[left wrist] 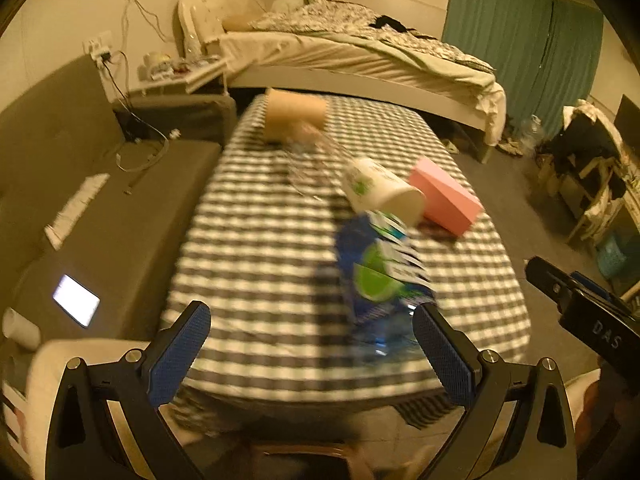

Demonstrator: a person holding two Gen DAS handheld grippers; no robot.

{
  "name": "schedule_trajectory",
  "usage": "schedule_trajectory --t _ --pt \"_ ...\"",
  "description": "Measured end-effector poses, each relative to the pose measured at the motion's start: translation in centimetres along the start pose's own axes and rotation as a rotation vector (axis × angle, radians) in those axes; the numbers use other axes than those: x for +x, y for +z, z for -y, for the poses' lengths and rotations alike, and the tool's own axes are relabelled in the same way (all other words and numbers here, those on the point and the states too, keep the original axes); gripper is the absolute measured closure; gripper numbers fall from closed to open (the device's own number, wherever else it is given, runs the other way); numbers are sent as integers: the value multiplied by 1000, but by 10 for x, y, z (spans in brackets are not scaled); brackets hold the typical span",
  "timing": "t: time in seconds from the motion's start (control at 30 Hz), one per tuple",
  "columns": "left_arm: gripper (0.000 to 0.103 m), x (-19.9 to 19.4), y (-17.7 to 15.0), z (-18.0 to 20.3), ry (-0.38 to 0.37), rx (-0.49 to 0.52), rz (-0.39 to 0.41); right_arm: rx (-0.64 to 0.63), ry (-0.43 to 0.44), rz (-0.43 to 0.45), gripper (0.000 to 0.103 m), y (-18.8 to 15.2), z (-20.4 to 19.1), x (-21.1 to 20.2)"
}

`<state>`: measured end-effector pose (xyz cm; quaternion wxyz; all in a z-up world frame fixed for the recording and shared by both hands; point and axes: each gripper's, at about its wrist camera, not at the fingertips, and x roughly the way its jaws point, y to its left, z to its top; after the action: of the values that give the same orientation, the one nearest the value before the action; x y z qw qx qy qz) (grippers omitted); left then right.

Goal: Flip cup upside down
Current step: 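Close the left tool on the bottle while the right tool opens and releases it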

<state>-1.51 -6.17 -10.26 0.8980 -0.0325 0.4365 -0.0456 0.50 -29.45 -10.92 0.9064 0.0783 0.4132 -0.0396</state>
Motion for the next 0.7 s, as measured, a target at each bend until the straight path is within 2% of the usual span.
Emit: schedule_trajectory --t 0.2,0.43,0.57,0.6,0.67,0.7 --pt "0 21 -12 26 -50 -9 -43 46 -12 -23 13 -8 26 12" --pt "0 55 -16 32 -34 -60 -79 113 -3 -61 13 -12 48 30" --pt "1 69 -18 33 -33 -56 -104 131 3 -77 13 -9 52 41" --pt "3 71 -18 34 -32 -49 -105 133 6 -80 13 -8 52 43" --pt "14 72 -18 34 -46 -35 -107 136 12 -88 13 -7 51 49" --pt "23 72 -18 35 -55 -29 -108 135 16 -90 13 -6 51 51"
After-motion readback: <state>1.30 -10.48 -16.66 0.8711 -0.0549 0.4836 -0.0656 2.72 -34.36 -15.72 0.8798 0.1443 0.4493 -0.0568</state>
